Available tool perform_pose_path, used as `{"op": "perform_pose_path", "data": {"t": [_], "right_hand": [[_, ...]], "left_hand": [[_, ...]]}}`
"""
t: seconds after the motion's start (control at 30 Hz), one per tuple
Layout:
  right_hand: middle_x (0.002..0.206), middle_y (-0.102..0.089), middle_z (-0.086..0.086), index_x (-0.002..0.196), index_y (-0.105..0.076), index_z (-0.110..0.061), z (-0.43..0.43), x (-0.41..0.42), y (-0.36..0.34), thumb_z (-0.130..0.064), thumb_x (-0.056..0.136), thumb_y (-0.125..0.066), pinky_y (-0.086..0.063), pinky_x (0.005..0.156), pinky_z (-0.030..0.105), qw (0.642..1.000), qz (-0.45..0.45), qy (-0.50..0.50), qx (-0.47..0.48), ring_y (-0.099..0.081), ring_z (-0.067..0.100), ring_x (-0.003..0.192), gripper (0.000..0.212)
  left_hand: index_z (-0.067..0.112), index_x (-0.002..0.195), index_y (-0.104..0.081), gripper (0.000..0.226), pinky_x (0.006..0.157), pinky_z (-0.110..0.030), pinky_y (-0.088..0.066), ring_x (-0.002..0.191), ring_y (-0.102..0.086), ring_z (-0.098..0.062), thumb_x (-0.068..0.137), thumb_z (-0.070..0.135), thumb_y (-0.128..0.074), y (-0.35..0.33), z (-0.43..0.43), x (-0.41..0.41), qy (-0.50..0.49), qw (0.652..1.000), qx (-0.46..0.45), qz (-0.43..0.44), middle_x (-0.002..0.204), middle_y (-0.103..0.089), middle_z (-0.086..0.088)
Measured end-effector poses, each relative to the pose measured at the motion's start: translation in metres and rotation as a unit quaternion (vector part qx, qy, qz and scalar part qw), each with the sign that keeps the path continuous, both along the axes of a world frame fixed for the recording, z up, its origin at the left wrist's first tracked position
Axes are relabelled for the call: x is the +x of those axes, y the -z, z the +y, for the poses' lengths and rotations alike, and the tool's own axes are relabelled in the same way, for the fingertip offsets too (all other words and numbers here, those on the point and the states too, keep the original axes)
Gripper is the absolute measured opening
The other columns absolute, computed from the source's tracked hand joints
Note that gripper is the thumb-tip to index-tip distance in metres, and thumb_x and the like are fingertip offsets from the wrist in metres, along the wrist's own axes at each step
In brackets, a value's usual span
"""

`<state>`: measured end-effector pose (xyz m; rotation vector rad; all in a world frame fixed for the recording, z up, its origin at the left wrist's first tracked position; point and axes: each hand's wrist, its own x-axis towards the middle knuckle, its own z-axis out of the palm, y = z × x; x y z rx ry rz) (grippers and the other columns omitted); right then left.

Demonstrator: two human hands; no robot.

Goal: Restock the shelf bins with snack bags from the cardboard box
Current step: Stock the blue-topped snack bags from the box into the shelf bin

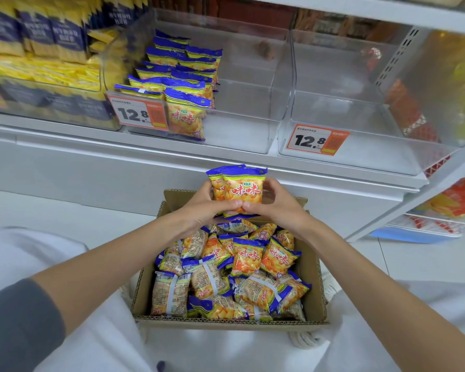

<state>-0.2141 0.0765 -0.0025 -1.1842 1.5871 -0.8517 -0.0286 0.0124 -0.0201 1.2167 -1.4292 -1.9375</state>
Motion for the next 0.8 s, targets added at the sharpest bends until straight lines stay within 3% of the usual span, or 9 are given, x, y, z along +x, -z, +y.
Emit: {"op": "perform_pose_path", "data": {"t": [0.1,0.17,0.27,0.37,0.43,0.57,0.67,0.73,0.8], "right_hand": [[0.114,-0.061,-0.011,0.131,-0.039,-0.022,-0.003,-0.001,-0.013,-0.007,0.078,-0.078,-0.051,0.082,0.014,0.998,-0.013,-0.055,0.007,-0.061,0.005,0.105,0.067],[0.118,-0.061,-0.009,0.137,-0.034,-0.024,-0.004,0.001,-0.021,-0.005,0.083,-0.073,-0.050,0.084,0.015,0.996,-0.022,-0.090,0.016,-0.061,0.006,0.106,0.069],[0.134,-0.055,-0.001,0.145,-0.027,-0.027,-0.008,0.007,-0.035,-0.004,0.086,-0.069,-0.051,0.086,0.019,0.995,-0.052,-0.081,0.025,-0.060,0.009,0.109,0.077],[0.146,-0.042,-0.003,0.154,-0.005,-0.030,-0.015,0.011,-0.055,-0.010,0.078,-0.077,-0.048,0.092,0.024,0.997,-0.031,-0.070,0.006,-0.050,0.016,0.127,0.106],[0.140,-0.049,-0.001,0.153,0.004,-0.036,-0.024,0.012,-0.074,-0.008,0.074,-0.080,-0.052,0.090,0.028,0.995,-0.062,-0.073,0.001,-0.056,0.020,0.122,0.118],[0.129,-0.059,0.010,0.150,-0.014,-0.038,-0.046,0.013,-0.116,-0.009,0.058,-0.087,-0.053,0.094,0.040,0.991,-0.109,-0.072,-0.022,-0.065,0.025,0.110,0.121],[0.114,-0.069,0.008,0.139,-0.032,-0.029,-0.066,0.011,-0.140,-0.005,0.062,-0.084,-0.054,0.083,0.037,0.989,-0.111,-0.068,-0.066,-0.067,0.023,0.099,0.096],[0.111,-0.069,0.009,0.136,-0.035,-0.023,-0.082,0.011,-0.153,-0.002,0.067,-0.083,-0.056,0.076,0.039,0.987,-0.121,-0.023,-0.098,-0.067,0.025,0.097,0.086],[0.116,-0.066,0.011,0.136,-0.033,-0.020,-0.107,0.007,-0.156,0.000,0.070,-0.082,-0.058,0.069,0.038,0.980,-0.140,0.060,-0.132,-0.068,0.025,0.097,0.085]], "left_hand": [[0.026,0.135,-0.039,0.083,0.092,-0.032,-0.054,0.111,-0.062,-0.011,0.068,0.019,-0.087,-0.010,-0.005,0.002,0.066,0.994,-0.072,-0.052,0.123,-0.061,0.006],[0.024,0.136,-0.036,0.084,0.079,-0.018,-0.055,0.103,-0.062,-0.002,0.069,0.012,-0.086,-0.020,-0.004,0.002,0.090,0.988,-0.110,-0.063,0.118,-0.061,0.009],[0.020,0.134,-0.036,0.077,0.068,-0.016,-0.054,0.087,-0.066,0.002,0.074,0.002,-0.081,-0.029,-0.002,0.004,0.091,0.986,-0.130,-0.057,0.109,-0.064,0.008],[0.021,0.134,-0.041,0.069,0.069,-0.015,-0.053,0.087,-0.067,0.002,0.078,0.007,-0.078,-0.049,-0.007,0.008,0.081,0.986,-0.143,-0.042,0.106,-0.067,0.008],[0.028,0.133,-0.040,0.068,0.071,-0.014,-0.053,0.092,-0.066,0.002,0.079,0.020,-0.079,-0.070,-0.016,0.011,0.098,0.978,-0.174,-0.055,0.109,-0.066,0.011],[0.022,0.134,-0.044,0.062,0.088,-0.017,-0.051,0.106,-0.062,-0.002,0.082,0.033,-0.075,-0.123,-0.039,0.015,0.178,0.924,-0.311,-0.134,0.119,-0.062,0.009],[0.029,0.118,-0.053,0.046,0.079,-0.010,-0.046,0.096,-0.061,0.007,0.079,0.033,-0.077,-0.157,-0.063,0.023,0.201,0.899,-0.353,-0.165,0.101,-0.066,0.025],[0.036,0.125,-0.046,0.063,0.085,-0.014,-0.041,0.106,-0.054,0.006,0.073,0.043,-0.081,-0.167,-0.086,0.028,0.189,0.884,-0.381,-0.194,0.113,-0.056,0.030],[0.035,0.143,-0.034,0.087,0.102,-0.026,-0.038,0.130,-0.042,-0.007,0.071,0.051,-0.080,-0.163,-0.118,0.031,0.158,0.867,-0.411,-0.234,0.141,-0.044,0.018]]}}
